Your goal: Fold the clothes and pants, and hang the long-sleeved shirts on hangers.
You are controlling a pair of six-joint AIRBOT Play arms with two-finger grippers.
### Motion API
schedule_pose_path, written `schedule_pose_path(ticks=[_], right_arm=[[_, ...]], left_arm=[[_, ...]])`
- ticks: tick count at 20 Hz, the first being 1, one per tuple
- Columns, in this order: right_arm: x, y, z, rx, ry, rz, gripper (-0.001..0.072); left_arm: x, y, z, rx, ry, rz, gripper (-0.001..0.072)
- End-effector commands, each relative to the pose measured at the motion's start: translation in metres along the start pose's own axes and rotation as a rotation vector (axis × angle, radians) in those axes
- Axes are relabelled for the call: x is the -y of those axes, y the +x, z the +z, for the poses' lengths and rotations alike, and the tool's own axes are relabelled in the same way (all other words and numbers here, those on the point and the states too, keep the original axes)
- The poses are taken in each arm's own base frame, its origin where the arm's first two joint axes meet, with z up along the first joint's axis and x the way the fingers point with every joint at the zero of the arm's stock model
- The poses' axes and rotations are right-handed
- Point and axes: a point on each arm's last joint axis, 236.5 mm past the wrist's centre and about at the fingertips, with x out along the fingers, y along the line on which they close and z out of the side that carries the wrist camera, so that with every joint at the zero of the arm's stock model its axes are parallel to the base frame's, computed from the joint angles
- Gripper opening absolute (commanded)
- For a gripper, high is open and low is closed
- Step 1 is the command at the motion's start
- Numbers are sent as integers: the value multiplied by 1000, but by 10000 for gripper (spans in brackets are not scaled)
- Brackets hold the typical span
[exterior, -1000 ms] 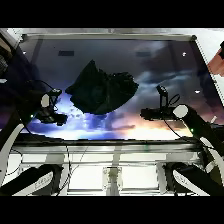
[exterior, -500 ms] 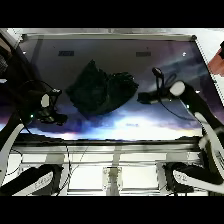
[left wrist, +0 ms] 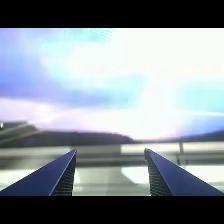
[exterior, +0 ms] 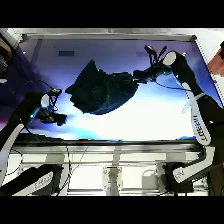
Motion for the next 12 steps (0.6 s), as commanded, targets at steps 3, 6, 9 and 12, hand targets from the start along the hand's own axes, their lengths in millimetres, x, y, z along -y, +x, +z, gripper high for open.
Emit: schedule_pose_path(ticks=[3,6,9,12], right_arm=[[43,-29,27,-24,115,42,286],[59,-23,35,-15,133,56,452],[48,13,42,-1,50,103,558],[46,57,40,-11,-1,121,584]], left_arm=[[7,-1,25,105,-4,-26,499],[15,-3,33,139,-17,-62,499],[27,-9,60,255,-43,-120,499],[44,-16,74,312,-82,-200,499]])
